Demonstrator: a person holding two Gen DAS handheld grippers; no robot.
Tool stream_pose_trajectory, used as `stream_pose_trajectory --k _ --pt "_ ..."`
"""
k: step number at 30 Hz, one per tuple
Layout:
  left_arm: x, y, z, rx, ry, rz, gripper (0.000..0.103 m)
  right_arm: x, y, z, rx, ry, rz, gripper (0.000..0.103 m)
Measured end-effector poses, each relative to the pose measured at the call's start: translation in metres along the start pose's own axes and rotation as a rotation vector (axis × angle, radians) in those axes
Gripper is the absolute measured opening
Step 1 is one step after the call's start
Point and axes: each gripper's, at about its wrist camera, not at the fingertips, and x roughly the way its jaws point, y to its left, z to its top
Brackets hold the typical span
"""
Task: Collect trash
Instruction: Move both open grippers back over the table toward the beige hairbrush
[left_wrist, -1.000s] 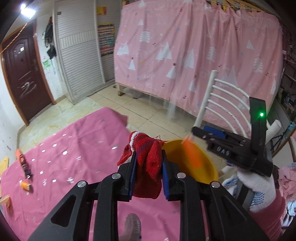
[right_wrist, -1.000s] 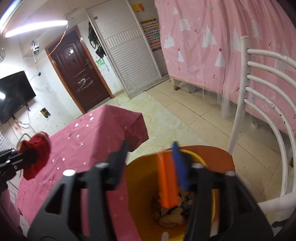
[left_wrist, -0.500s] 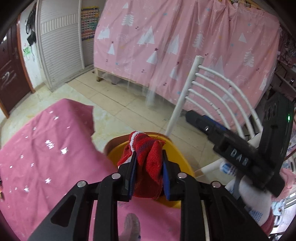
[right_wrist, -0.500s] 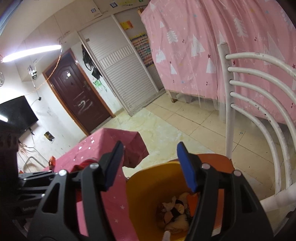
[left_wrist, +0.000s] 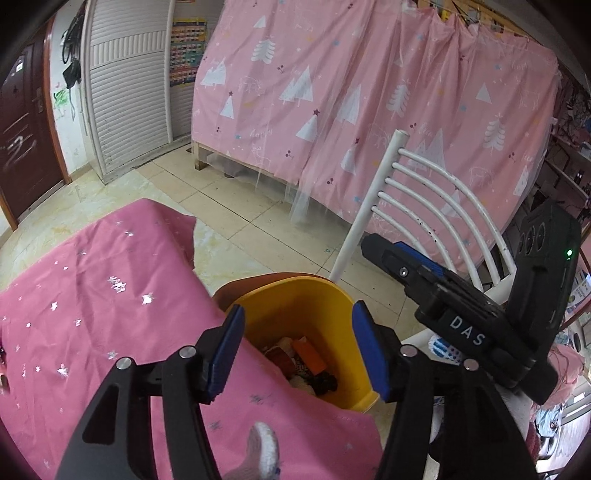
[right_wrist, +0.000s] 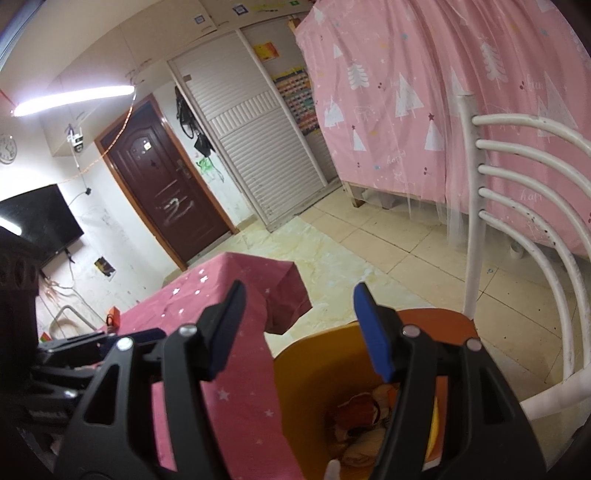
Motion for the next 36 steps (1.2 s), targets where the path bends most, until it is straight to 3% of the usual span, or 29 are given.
stream_pose_trajectory --k 7,15,25,36 --pt "-0.031 0.029 -0.007 -0.040 -0.045 0.009 0.054 0.010 0.030 -0.006 -0.043 0.040 0.014 0.060" --pt "-0.069 0.072 -0.018 -0.087 -0.095 0.038 0.056 0.023 0.089 -0.011 -0.142 0.080 0.050 0.064" --pt "-0.126 0.140 -0.035 -0.157 -0.184 0.127 0.066 0.051 0.167 -0.029 -0.259 0.148 0.118 0.064" --pt "-0.167 0.209 -0.060 -0.203 -0.215 0.269 0.071 0.080 0.241 -0.047 -0.363 0.214 0.178 0.064"
